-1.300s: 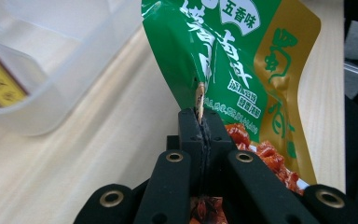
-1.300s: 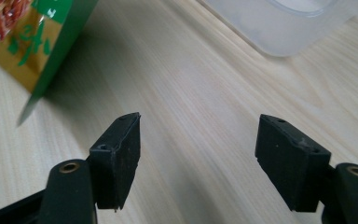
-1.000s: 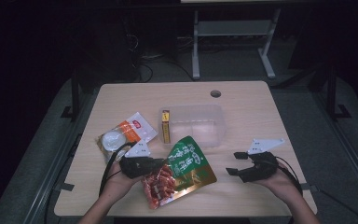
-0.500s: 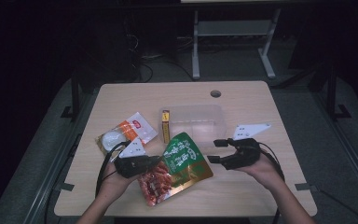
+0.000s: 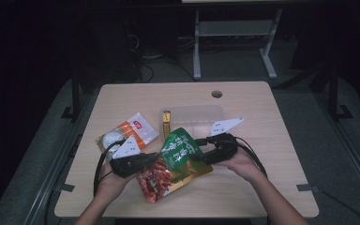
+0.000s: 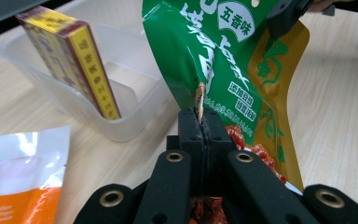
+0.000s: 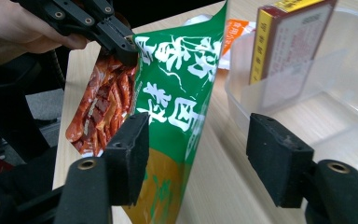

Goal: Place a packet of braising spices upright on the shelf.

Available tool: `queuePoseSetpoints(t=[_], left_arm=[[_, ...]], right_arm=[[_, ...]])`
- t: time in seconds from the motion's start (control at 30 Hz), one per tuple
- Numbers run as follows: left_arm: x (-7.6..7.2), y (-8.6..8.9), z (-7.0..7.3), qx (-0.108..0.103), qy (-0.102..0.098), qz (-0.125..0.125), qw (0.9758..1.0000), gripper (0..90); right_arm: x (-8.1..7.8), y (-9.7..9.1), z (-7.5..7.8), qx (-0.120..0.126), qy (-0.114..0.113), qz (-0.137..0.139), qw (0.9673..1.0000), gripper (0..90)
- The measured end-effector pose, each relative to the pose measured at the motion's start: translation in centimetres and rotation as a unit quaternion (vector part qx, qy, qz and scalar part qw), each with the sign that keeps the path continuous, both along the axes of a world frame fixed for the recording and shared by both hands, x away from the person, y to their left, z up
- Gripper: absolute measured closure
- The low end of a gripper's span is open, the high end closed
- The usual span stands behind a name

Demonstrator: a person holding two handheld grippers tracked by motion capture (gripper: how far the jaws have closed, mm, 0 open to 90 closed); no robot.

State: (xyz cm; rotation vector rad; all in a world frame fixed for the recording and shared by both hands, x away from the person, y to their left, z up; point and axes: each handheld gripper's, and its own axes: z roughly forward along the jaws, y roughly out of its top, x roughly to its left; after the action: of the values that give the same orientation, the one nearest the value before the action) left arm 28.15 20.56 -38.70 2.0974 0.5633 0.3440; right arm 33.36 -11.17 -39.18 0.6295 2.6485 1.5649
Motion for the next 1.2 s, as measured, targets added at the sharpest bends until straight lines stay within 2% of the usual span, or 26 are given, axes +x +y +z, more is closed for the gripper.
queuePoseSetpoints(t=[0.1,0.3,0.53,0.57,0.73,0.77,0.9,1.1,1.2], left_arm=[[-0.1,0.3,0.1,-0.003,-0.003,0.000,1.0000,89.3],[-0.4,0.3,0.0,-0.009,-0.007,-0.009,0.9999,89.3],[-0.6,0.1,0.1,-0.013,-0.010,-0.022,0.9996,89.3],[-0.6,0.1,0.1,-0.013,-0.011,-0.024,0.9996,89.3],[-0.7,0.0,-0.1,-0.015,-0.013,-0.029,0.9994,89.2],[-0.7,0.0,-0.1,-0.015,-0.015,-0.031,0.9993,89.2],[-0.8,0.0,-0.2,-0.020,-0.015,-0.033,0.9991,89.0],[-0.9,0.1,-0.5,-0.023,-0.013,-0.039,0.9989,88.9],[-0.8,0.3,-0.5,-0.028,-0.012,-0.042,0.9987,87.7]], right_arm=[[0.2,0.5,-0.4,-0.002,0.010,0.005,0.9999,46.0],[-0.1,0.2,-1.0,-0.002,0.013,0.006,0.9999,60.7],[-0.2,-0.2,-1.1,0.001,0.034,0.024,0.9991,74.1],[-0.2,-0.1,-1.2,0.000,0.039,0.030,0.9988,78.1],[-0.4,0.0,-1.3,-0.006,0.032,0.040,0.9987,84.7],[-0.3,0.0,-1.3,-0.005,0.033,0.046,0.9984,88.2],[-0.4,-0.1,-1.4,-0.005,0.023,0.051,0.9984,89.7],[-0.6,-0.1,-1.4,-0.009,0.020,0.059,0.9980,90.0],[-0.6,-0.2,-1.3,-0.002,0.028,0.061,0.9977,90.0]])
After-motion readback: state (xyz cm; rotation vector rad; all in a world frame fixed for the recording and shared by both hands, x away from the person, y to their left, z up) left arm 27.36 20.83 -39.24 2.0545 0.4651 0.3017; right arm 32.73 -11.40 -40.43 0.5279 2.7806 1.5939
